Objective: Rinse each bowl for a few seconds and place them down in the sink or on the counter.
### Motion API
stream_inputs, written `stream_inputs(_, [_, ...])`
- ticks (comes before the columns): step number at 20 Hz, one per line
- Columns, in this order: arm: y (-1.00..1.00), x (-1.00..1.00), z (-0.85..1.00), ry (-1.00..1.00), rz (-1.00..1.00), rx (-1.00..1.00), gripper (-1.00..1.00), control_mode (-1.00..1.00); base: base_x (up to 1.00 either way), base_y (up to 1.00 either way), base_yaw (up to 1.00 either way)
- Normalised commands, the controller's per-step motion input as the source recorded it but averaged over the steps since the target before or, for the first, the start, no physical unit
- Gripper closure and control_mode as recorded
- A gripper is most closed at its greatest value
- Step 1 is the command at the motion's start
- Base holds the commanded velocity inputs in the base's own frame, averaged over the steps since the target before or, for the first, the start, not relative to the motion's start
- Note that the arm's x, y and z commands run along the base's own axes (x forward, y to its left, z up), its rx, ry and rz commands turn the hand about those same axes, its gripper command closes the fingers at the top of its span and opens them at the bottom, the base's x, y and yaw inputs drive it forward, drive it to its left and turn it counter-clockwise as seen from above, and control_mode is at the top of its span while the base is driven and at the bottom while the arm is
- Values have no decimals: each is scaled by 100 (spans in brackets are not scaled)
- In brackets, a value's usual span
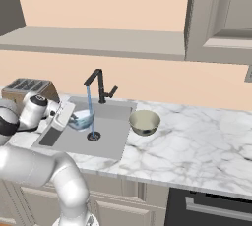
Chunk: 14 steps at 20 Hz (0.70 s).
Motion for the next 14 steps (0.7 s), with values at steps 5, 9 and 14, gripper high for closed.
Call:
stream_inputs(5, [-11, -29, 10, 0, 0, 11, 100, -100, 0, 0, 0])
stream_inputs(9, [0, -19, 37, 0, 0, 10, 100, -100, 0, 0, 0])
stream_inputs(14, [0, -23, 43, -1, 0, 9, 100, -100, 0, 0, 0])
